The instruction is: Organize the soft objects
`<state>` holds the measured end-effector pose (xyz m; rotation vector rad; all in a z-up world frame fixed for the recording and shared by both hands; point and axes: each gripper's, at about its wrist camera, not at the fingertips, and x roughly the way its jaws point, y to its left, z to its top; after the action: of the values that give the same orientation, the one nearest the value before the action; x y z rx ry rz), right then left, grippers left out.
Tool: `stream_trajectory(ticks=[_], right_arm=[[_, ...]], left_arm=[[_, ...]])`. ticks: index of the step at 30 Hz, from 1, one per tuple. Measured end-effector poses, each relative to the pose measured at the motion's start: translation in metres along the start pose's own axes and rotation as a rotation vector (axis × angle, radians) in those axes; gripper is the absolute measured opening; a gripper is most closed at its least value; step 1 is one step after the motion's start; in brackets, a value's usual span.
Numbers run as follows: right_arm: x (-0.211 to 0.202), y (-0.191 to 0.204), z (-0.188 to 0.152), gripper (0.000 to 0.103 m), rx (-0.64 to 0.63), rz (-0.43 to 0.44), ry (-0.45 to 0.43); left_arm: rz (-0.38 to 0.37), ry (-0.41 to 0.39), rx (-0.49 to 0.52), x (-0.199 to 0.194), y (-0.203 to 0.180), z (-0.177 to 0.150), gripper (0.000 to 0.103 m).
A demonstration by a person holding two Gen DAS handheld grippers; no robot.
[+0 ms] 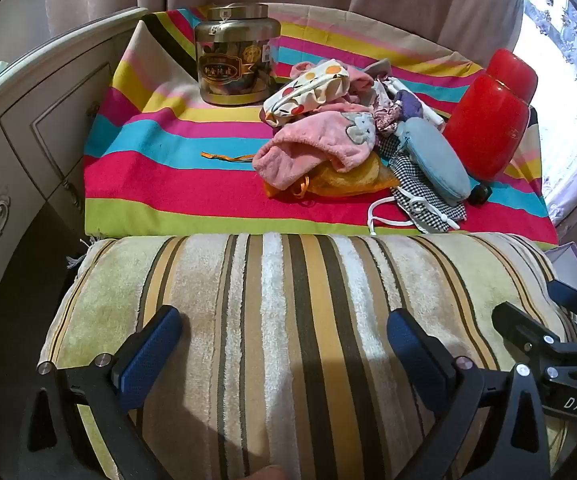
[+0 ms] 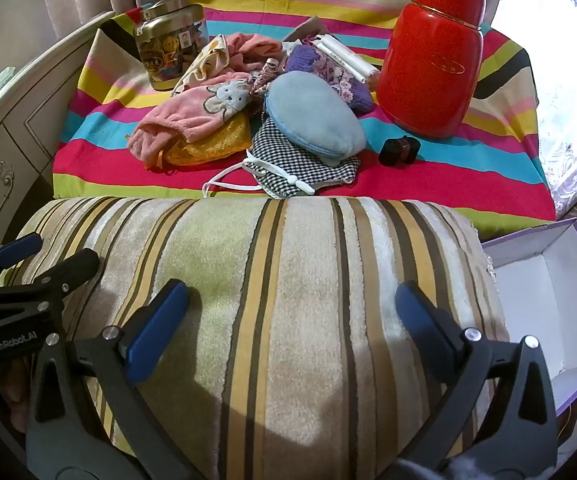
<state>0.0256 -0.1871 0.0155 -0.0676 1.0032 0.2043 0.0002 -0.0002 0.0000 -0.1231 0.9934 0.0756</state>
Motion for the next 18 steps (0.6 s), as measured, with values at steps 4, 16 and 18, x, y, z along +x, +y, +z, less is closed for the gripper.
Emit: stream_trajectory(ticks=[4,16,18], right_arm=[[0.0000,0.0002,-0.0001,0.103,-0.003,-0.004,-0.003],[0.0001,0.0006,-0.0004,0.103,-0.005,-0.008,-0.005],[0.0001,0.0005,-0.0004,0.103,-0.005,-0.008,-0.005]], left_arm=[[0.001,-0.001,0.001,0.0006,-0.0014,0.0010,0.103],[-0.006,-0.011,-0.004,-0.0003,0.0004,-0.0005,0.103],[-0.005,-0.010,-0.004,-0.0004,0.0002,-0.0005,0.103]])
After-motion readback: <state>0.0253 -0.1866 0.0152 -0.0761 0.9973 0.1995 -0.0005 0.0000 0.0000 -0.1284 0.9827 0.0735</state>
